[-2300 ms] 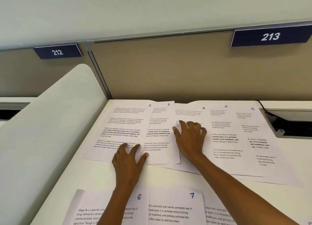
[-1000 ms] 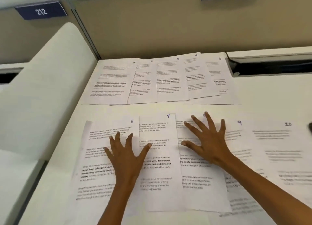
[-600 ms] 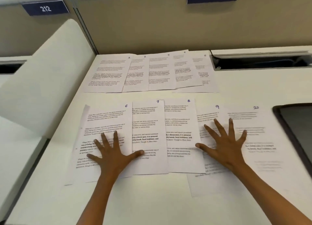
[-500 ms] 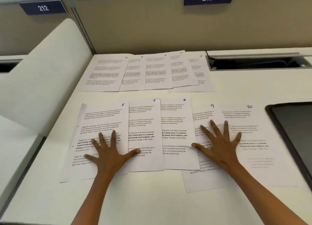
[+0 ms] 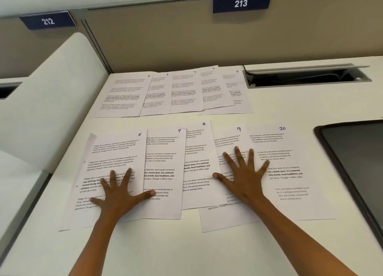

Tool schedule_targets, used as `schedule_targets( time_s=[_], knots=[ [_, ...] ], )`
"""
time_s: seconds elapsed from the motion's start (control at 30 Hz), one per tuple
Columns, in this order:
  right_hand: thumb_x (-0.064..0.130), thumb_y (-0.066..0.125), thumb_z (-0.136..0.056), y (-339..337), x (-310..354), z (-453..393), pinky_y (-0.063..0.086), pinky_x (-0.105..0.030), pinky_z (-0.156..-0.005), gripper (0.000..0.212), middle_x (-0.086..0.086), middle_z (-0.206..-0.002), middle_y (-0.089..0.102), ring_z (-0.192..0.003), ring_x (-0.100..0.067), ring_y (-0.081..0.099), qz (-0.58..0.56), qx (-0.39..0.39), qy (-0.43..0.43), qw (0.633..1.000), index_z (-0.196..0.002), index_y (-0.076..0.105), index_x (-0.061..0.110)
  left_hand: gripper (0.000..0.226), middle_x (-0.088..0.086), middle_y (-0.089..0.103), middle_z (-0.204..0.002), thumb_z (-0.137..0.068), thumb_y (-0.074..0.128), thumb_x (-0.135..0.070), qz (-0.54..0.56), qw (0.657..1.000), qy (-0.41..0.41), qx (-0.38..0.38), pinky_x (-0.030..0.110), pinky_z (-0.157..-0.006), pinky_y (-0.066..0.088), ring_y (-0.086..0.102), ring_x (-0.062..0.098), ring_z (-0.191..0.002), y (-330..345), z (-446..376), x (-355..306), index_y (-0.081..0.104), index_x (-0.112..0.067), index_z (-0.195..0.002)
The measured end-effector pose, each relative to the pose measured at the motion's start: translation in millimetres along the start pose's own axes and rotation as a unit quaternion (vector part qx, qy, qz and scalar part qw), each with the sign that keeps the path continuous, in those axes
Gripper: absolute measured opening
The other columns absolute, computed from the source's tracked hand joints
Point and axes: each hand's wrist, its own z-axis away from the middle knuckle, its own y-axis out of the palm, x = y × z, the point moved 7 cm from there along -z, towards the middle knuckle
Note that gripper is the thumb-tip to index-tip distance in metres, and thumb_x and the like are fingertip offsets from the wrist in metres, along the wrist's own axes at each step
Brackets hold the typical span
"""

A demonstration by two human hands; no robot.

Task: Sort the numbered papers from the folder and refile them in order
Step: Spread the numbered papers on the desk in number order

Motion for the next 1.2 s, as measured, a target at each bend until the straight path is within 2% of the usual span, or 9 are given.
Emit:
schedule_targets(
  time_s=[0.37, 0.53, 0.73, 0.87, 0.97, 1.07, 1.2],
  knots=[
    [0.088, -0.01, -0.06, 4, 22, -11, -0.016, -0.071, -0.1, 0.098, 0.008, -0.16, -0.01, -0.143, -0.035, -0.02, 0.012, -0.002, -0.001, 1.0, -0.148, 0.002, 0.045, 0.123, -0.003, -0.017, -0.157, -0.042, 0.053, -0.088, 0.014, 1.0, -0.018, 0.006, 0.069, -0.104, -0.003, -0.017, 0.029, -0.143, -10, -8, 9, 0.001, -0.047, -0.146],
    [0.089, -0.015, -0.058, 2, 36, -15, -0.022, -0.069, -0.097, 0.104, 0.007, -0.16, -0.004, -0.144, -0.035, -0.017, -0.005, -0.012, -0.011, 1.0, -0.149, 0.009, 0.044, 0.123, -0.003, -0.018, -0.157, -0.042, 0.052, -0.088, 0.007, 1.0, -0.021, 0.01, 0.069, -0.105, -0.002, -0.016, 0.028, -0.143, -14, -9, 20, 0.0, -0.048, -0.146],
    [0.09, -0.018, -0.056, 0, 41, -15, -0.017, -0.07, -0.102, 0.111, 0.004, -0.161, 0.0, -0.145, -0.034, -0.014, -0.038, -0.019, -0.015, 0.999, -0.15, 0.015, 0.04, 0.124, -0.002, -0.02, -0.156, -0.042, 0.051, -0.088, 0.007, 0.999, -0.029, 0.01, 0.07, -0.104, -0.002, -0.019, 0.029, -0.142, -15, -9, 20, 0.001, -0.045, -0.147],
    [0.09, -0.005, -0.064, -24, 25, -16, -0.015, -0.061, -0.108, 0.105, 0.001, -0.16, 0.007, -0.147, -0.028, -0.008, -0.09, -0.067, -0.007, 0.994, -0.148, 0.027, 0.036, 0.12, -0.003, -0.016, -0.157, -0.045, 0.03, -0.1, 0.035, 0.996, 0.034, -0.071, 0.068, -0.104, -0.009, -0.021, 0.027, -0.142, -22, -7, -6, 0.008, -0.042, -0.148],
    [0.087, 0.005, -0.072, -32, 7, -18, -0.017, -0.059, -0.11, 0.094, -0.002, -0.159, 0.014, -0.147, -0.031, -0.003, -0.045, -0.085, -0.013, 0.995, -0.146, 0.033, 0.036, 0.111, -0.008, -0.016, -0.157, -0.046, 0.021, -0.096, 0.022, 0.986, 0.119, -0.112, 0.064, -0.105, -0.013, -0.022, 0.024, -0.142, -16, 5, -40, 0.013, -0.047, -0.145],
    [0.089, -0.001, -0.069, -21, -1, -19, -0.016, -0.06, -0.109, 0.098, -0.003, -0.159, 0.013, -0.146, -0.033, -0.003, -0.001, -0.06, -0.033, 0.998, -0.146, 0.031, 0.037, 0.104, -0.014, -0.021, -0.154, -0.049, 0.016, -0.099, 0.0, 0.974, 0.195, -0.113, 0.062, -0.105, -0.016, -0.025, 0.022, -0.141, 3, 16, -71, 0.013, -0.052, -0.142],
    [0.09, -0.013, -0.062, -5, -5, -13, -0.017, -0.058, -0.11, 0.106, -0.002, -0.161, 0.0, -0.146, -0.031, -0.013, -0.011, -0.029, -0.048, 0.998, -0.15, 0.014, 0.038, 0.104, -0.018, -0.028, -0.15, -0.049, 0.008, -0.1, -0.068, 0.963, 0.249, -0.07, 0.063, -0.106, -0.018, -0.037, 0.019, -0.135, 29, 27, -95, 0.006, -0.054, -0.142]
  ],
)
